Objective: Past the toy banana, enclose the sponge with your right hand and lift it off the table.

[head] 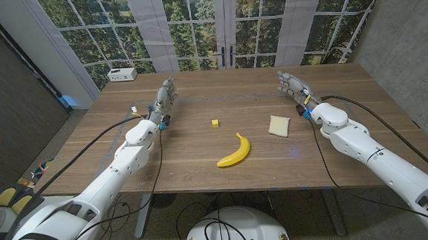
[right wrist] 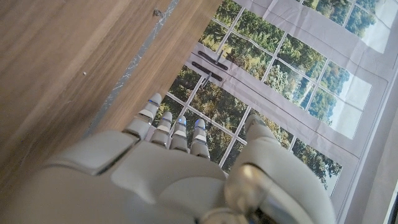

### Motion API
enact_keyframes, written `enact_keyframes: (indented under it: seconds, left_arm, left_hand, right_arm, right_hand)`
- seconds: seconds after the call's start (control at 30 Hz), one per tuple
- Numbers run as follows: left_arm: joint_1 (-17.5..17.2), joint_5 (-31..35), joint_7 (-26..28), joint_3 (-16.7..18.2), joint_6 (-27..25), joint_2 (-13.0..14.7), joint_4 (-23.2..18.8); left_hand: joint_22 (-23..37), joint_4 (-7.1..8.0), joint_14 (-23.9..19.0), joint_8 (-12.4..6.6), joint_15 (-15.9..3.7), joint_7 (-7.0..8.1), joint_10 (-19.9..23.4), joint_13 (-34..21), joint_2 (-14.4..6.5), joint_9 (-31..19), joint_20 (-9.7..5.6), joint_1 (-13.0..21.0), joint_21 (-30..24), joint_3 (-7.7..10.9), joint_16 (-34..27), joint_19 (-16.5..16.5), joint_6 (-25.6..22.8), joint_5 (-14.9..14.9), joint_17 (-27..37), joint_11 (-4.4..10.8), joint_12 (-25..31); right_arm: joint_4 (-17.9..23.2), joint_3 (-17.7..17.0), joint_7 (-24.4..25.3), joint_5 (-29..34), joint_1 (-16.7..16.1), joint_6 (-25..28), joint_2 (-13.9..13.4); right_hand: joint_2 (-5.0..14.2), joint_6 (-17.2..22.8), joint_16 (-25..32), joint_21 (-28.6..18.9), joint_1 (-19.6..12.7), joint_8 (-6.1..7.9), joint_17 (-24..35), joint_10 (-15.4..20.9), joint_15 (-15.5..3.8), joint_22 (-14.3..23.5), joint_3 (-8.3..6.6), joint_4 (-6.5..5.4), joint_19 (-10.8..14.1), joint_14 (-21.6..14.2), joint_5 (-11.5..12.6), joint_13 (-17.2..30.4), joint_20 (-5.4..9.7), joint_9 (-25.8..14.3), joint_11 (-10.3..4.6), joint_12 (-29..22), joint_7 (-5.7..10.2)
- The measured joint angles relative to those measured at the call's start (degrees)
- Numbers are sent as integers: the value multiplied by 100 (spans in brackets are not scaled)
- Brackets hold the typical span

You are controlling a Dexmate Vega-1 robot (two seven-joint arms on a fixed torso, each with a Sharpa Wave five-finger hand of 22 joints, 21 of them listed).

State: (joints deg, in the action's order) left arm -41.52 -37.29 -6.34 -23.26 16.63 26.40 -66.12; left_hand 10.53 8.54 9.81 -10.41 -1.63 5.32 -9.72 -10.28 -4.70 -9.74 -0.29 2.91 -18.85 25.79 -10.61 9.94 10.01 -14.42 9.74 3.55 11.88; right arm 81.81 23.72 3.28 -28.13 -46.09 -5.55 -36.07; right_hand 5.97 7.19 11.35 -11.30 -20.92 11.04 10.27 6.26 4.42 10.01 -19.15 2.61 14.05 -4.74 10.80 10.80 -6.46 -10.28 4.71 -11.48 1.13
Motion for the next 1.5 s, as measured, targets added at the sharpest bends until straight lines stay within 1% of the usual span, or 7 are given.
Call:
enact_keyframes:
  seconds: [0.17, 0.53, 0.67, 0.83, 0.9, 0.93, 1.5]
  left_arm:
    - [1, 54, 31, -27, -118, 16, -105]
    - [-169, 98, 273, -40, -339, 125, -500]
    - [-246, 98, 273, -40, -339, 179, -663]
    - [-348, 98, 273, -40, -339, 244, -871]
    - [-396, 98, 273, -40, -339, 274, -969]
    - [-404, 130, 541, -40, -588, 279, -984]
    - [-780, 156, 969, -2, -939, 479, -1725]
  left_hand:
    - [0, -17, 16, -44, 22, 0, -21, 0, 0, 0, 51, 0, 0, -17, 0, -11, 0, 0, 0, -40, 21]
    - [-1, -40, 18, -44, 145, 31, -18, 1, 0, 1, 112, 0, 0, -40, -21, -12, -32, 0, -1, -250, 65]
    - [-1, -40, -13, -44, 176, 31, -9, 1, -22, 1, 117, 22, 0, -40, -21, -6, -32, 0, -1, -298, 65]
    - [-1, -40, 17, -44, 206, 62, -17, 1, -22, 1, 174, 22, 0, -40, -21, -11, 0, 0, -1, -392, 65]
    - [-1, -40, 11, -44, 211, 63, -11, 1, -22, 1, 174, 22, 0, -40, -21, -11, 0, 0, -1, -399, 65]
    - [-1, -40, -4, -44, 227, 62, -11, 1, -22, 1, 174, 22, 0, -40, -21, -11, 0, 0, -1, -399, 78]
    - [28, -64, 29, -44, 277, 62, -31, -27, -22, 2, 194, 22, 1, -64, -21, 10, 0, -21, -1, -459, 105]
  right_arm:
    - [455, 60, 45, 197, -37, 238, -356]
    - [963, 82, -10, 513, -75, 607, -788]
    - [963, 102, -94, 620, -47, 688, -928]
    - [963, 102, -229, 746, -47, 749, -928]
    - [963, 102, -299, 797, -47, 760, -928]
    - [1261, 155, -315, 807, 84, 761, -1107]
    - [1244, 266, -876, 1166, 377, 581, -1318]
  right_hand:
    - [0, 24, 17, 0, 0, 0, 25, 19, 20, 0, 0, 0, 20, -20, 0, 0, -20, 0, 19, 0, 6]
    - [-22, 133, 62, -40, -22, 0, 28, 132, 8, -1, 27, 27, 51, -131, 0, 0, -51, 1, 10, -44, 8]
    - [-22, 141, 62, -40, -22, 41, 28, 132, -32, -1, 27, 68, 51, -172, 1, 0, -51, 0, 10, -44, 0]
    - [-22, 187, 62, -40, -22, 41, 28, 184, -32, -1, 24, 71, 71, -171, 1, -1, -30, 1, 21, -44, 21]
    - [-22, 193, 62, -39, -22, 41, 28, 189, -18, -1, 24, 71, 71, -200, 1, -1, -30, 1, 16, -44, 11]
    - [-22, 197, 62, -40, -22, 41, 28, 204, -24, -1, 24, 71, 78, -224, 1, -1, -37, 1, 0, -44, 7]
    - [-22, 336, 62, -39, -22, 63, 27, 337, -64, -2, 23, 119, 133, -325, 1, -1, -30, 1, 10, -86, -9]
